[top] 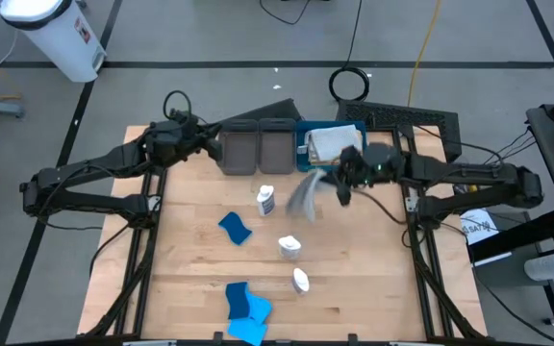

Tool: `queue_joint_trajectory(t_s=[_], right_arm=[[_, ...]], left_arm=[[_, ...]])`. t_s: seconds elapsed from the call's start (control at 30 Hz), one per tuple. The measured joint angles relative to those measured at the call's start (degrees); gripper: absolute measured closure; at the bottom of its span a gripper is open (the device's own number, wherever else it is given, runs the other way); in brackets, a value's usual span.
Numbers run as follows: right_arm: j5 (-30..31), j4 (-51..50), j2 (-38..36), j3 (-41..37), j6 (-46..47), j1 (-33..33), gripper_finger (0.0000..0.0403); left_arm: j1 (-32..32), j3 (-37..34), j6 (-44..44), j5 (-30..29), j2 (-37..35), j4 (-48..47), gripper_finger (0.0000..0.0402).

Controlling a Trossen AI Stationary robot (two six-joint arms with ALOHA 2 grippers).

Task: Pick & Place Kitchen Items
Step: Put the gray towel into the blue bin

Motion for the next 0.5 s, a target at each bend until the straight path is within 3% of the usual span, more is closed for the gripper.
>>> queue_joint_trajectory(t_s=[0.17, 0.37, 0.5], right_arm=[[0.39, 0.92, 0.02, 0.07, -7.11, -8.04, 0.0402], [12.11, -1.03, 0.02, 0.09, -1.8, -17.17, 0.0402], [20.37, -2.1, -0.34, 0.1, -2.29, -19.06, 0.0402]], left_arm=[[-0.02, 0.0, 3.74, 0.04, 0.0, -0.01, 0.0369], [-0.02, 0.0, 4.76, 3.08, 0.0, -0.01, 0.0369], [-0.01, 0.0, 4.8, 3.42, 0.0, -0.01, 0.0369]])
